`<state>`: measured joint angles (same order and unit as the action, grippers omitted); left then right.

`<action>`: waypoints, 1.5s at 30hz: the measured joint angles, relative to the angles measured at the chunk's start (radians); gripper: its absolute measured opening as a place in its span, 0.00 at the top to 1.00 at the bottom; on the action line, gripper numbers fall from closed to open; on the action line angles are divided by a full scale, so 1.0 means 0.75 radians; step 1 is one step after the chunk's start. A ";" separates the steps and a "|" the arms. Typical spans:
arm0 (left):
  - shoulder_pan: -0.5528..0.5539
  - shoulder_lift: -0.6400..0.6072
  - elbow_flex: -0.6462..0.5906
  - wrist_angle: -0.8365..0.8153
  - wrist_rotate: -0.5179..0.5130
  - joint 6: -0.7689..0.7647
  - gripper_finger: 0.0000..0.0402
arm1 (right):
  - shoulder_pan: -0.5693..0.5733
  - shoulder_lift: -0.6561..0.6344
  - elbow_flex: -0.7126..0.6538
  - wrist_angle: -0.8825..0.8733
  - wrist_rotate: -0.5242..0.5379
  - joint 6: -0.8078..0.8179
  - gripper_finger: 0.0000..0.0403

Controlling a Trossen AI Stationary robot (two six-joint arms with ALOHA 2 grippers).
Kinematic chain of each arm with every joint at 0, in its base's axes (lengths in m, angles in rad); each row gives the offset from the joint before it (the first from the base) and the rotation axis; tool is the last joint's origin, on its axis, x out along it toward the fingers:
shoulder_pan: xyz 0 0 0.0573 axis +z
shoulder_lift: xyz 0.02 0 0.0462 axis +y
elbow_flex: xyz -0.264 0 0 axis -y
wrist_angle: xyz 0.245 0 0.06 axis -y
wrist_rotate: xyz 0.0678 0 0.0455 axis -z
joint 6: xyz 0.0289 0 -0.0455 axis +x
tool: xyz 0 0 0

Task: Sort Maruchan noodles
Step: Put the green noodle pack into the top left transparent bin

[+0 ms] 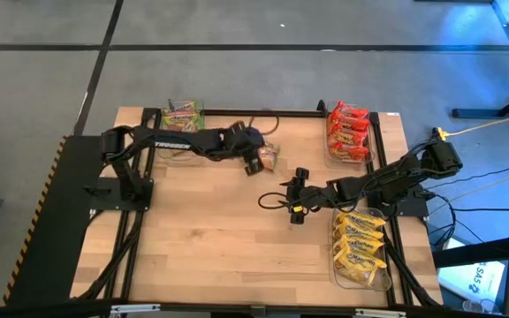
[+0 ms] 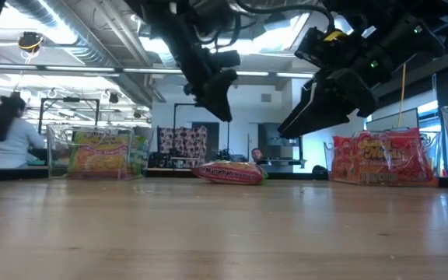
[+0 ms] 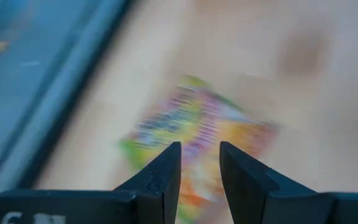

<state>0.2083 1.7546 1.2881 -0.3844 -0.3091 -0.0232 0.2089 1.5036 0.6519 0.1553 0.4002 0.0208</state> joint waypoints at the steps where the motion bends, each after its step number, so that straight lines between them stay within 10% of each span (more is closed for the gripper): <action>1: 0.017 0.000 0.000 0.018 -0.044 0.000 0.74 | 0.000 0.000 0.000 0.003 0.000 0.000 0.40; 21: 0.027 0.294 0.000 0.129 0.303 -0.106 0.74 | 0.000 0.000 0.000 0.000 0.002 -0.001 0.40; 39: -0.434 0.000 -0.054 -0.005 0.111 -0.069 0.74 | -0.040 -0.004 0.042 -0.064 0.073 0.111 0.40; 45: -0.547 -0.120 -0.323 0.175 0.046 -0.124 0.74 | -0.202 -0.004 0.044 -0.047 -0.265 0.258 0.40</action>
<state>-0.2023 1.6644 1.0455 -0.2535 -0.2745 -0.1161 0.0571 1.5005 0.6846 0.1199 0.2014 0.2140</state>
